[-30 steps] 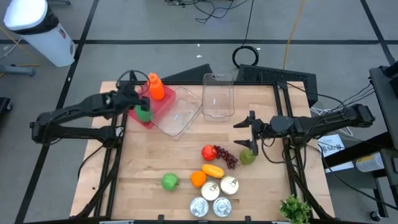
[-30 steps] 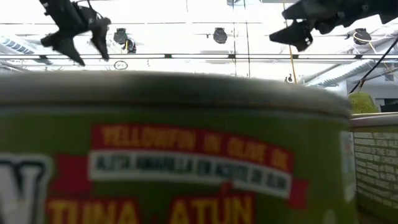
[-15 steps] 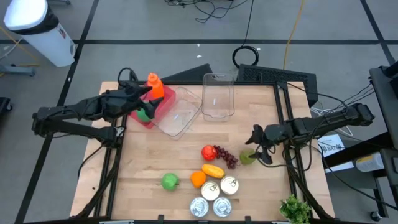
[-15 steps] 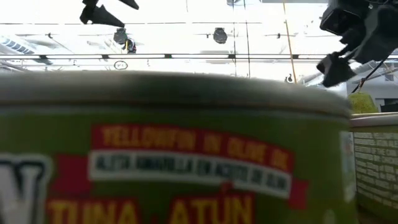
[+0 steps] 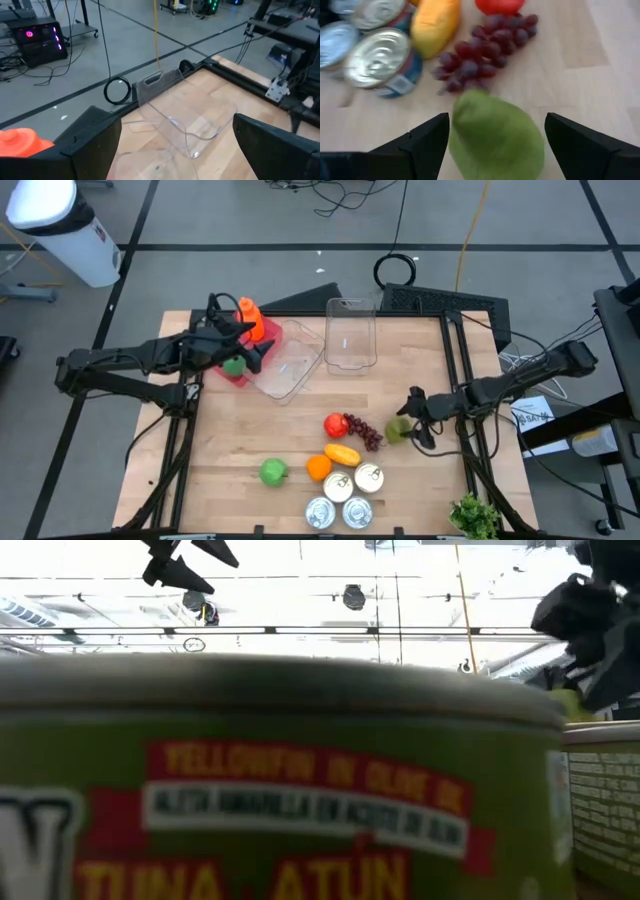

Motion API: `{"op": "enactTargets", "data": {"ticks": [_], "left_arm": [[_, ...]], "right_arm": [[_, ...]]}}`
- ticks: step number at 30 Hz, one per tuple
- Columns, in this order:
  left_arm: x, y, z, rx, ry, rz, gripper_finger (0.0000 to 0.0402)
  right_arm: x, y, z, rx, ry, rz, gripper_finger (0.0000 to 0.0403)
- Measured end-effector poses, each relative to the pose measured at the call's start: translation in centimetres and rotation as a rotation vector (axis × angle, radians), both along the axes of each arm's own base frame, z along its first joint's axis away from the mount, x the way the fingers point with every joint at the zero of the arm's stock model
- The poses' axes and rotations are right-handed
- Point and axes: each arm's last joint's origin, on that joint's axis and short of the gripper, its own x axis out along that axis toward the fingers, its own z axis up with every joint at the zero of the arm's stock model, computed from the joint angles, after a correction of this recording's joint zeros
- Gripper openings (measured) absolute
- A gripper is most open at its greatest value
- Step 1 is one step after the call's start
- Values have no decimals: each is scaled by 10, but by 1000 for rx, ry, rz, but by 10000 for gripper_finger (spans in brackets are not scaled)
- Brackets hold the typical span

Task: Pick & Place Food Item
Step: Put the green pear into the left transparent bin

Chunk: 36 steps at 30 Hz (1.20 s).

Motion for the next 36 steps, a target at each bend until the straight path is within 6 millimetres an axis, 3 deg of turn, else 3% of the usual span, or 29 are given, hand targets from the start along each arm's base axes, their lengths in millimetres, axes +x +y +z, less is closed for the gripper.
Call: {"op": "enactTargets", "data": {"ticks": [8, 13, 23, 29, 32, 36], "left_arm": [[1, 0, 3, 1, -37, 1, 395], [1, 0, 3, -3, -41, 1, 395], [1, 0, 3, -22, -49, -1, 395], [6, -2, 2, -77, -81, -65, 395], [16, -3, -1, -99, -74, -128, 395], [40, -6, -9, -100, -81, -221, 395]], "right_arm": [[-11, 1, -42, 51, -186, 38, 309], [-9, 1, -38, 69, -272, 30, 296], [-8, 1, -44, 11, -236, 40, 163], [-3, 2, -32, -17, -376, 52, 163], [0, 2, -27, -119, -391, 73, 163], [17, 7, 10, -249, -524, 73, 163]]}}
